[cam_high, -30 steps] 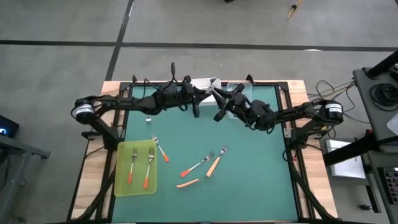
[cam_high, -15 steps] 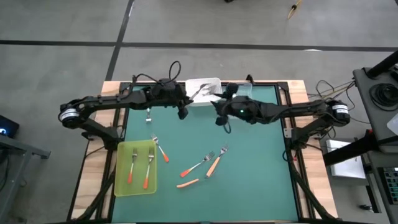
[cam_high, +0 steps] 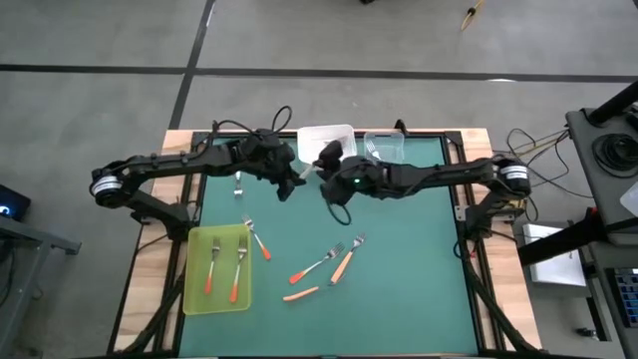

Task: Sort silverware by color (type)
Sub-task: Put the white fork into the white bin

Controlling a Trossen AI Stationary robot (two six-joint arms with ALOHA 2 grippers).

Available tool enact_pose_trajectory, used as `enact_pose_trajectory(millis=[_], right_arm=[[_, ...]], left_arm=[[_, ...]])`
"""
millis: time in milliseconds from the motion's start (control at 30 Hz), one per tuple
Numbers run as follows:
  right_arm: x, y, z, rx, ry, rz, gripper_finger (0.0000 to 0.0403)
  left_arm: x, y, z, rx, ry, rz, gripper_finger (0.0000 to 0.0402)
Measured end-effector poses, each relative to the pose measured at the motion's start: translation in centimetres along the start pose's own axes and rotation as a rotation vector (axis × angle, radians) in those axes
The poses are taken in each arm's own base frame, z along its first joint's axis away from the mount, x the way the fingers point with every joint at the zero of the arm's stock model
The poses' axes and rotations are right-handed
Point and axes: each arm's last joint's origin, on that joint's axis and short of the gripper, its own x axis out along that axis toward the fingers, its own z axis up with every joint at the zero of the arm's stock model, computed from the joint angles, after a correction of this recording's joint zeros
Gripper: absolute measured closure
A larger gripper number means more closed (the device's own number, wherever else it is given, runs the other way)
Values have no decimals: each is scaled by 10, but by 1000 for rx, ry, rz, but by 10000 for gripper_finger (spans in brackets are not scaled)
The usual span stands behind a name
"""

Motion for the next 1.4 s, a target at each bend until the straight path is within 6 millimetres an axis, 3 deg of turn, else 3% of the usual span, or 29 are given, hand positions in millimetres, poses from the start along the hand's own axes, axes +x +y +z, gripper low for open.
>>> enact_pose_trajectory(millis=[267,500,900,1167,1400], right_arm=[[33,9,5,-152,171,11,255],[33,5,7,-166,172,13,265],[33,8,6,-233,160,53,374],[33,7,5,-220,161,59,374],[39,2,-17,-112,216,114,374]], left_arm=[[0,1,-4,-44,37,2,390],[2,2,-5,-43,49,5,390],[2,2,-5,-48,47,15,389],[-1,3,-2,-7,-1,112,290],[-16,3,3,127,-61,233,226]])
